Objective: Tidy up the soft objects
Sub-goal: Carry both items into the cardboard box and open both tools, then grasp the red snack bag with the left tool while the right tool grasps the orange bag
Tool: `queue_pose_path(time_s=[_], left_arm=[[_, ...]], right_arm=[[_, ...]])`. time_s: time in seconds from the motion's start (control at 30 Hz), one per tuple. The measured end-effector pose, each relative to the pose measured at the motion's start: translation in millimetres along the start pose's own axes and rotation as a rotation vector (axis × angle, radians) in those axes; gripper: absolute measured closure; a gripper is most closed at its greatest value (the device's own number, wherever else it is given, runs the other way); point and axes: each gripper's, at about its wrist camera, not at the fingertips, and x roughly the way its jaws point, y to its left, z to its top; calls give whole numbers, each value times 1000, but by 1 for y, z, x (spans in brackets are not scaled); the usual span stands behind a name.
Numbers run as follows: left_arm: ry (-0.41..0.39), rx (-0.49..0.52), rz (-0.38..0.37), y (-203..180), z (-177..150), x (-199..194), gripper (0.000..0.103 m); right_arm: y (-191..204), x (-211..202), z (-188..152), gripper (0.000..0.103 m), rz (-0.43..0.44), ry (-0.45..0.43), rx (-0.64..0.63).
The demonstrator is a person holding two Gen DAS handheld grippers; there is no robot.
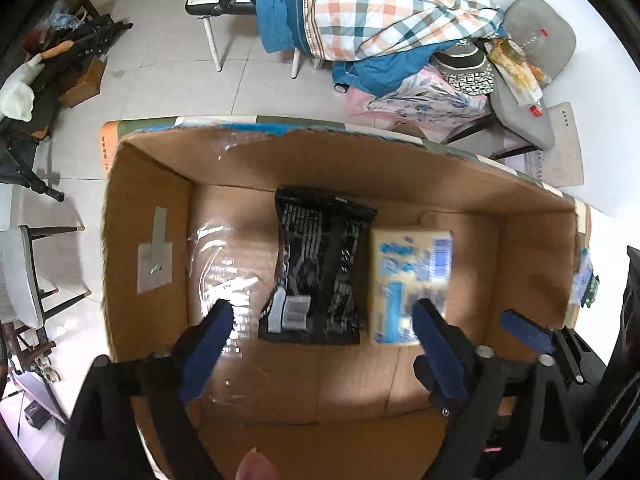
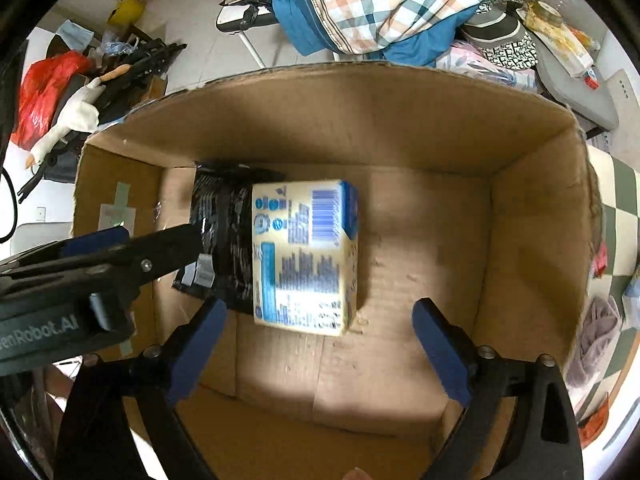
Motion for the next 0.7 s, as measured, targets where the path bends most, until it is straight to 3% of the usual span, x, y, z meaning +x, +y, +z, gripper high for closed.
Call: queue_pose_path(time_s=[0.27, 0.7], left_arm=[[-121, -7, 56, -1, -32, -32, 4], [-211, -6, 75, -10, -88, -66, 3]], right_arm=[[6, -27, -30, 0, -80, -29, -22], [-4, -70, -83, 0, -133, -108, -15]])
